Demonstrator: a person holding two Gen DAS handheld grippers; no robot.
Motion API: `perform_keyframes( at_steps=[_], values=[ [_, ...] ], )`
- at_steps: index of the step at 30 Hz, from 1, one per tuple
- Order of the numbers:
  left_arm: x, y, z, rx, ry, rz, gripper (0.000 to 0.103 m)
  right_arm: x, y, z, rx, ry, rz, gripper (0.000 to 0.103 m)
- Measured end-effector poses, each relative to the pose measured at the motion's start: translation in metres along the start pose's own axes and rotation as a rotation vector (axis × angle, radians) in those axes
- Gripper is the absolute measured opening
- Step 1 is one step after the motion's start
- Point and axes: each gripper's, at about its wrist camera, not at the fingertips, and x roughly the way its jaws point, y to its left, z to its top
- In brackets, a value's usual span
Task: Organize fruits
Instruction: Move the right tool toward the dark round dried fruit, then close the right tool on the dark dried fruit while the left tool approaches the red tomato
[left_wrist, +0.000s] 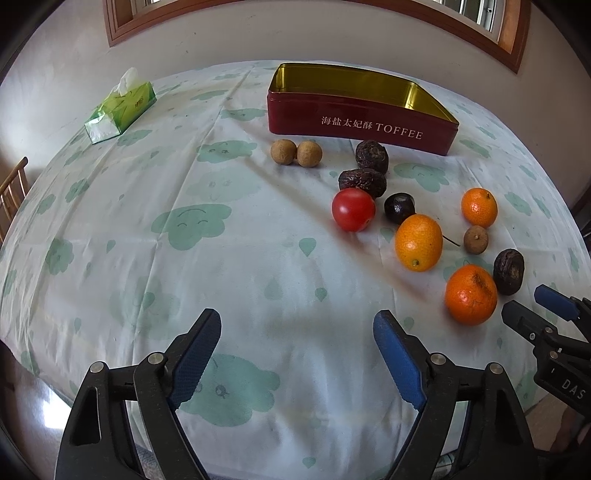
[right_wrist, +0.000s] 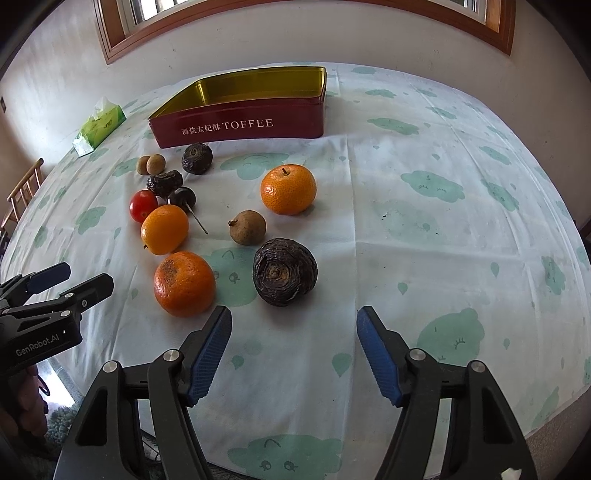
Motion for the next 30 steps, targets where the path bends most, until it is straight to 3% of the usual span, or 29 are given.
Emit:
perform_keyframes(
  at_steps=[3,11,20,30],
  values=[
    [0.002,0.003,0.002,-0.004,-0.004,-0.009,0.083,0.005,-0.001,0.002,0.001,0.011,0.004,0.061],
    [0.008,0.005,0.008,0.014,-0.031,-0.012,0.081,0.015,0.001,0.009,-0.026,0.013,-0.005,0.059],
    [0.016,0.002,0.012,0.027,-0.036,-0.031,0.080,0.018,0.007,0.015,-0.068,-0.016,-0.005,0.036],
    [0.019,-0.008,0.021,0.064,-0.058,-0.071,0.075,0.020,-0.005,0.020,-0.021,-0.027,-0.013,0.035]
  ],
)
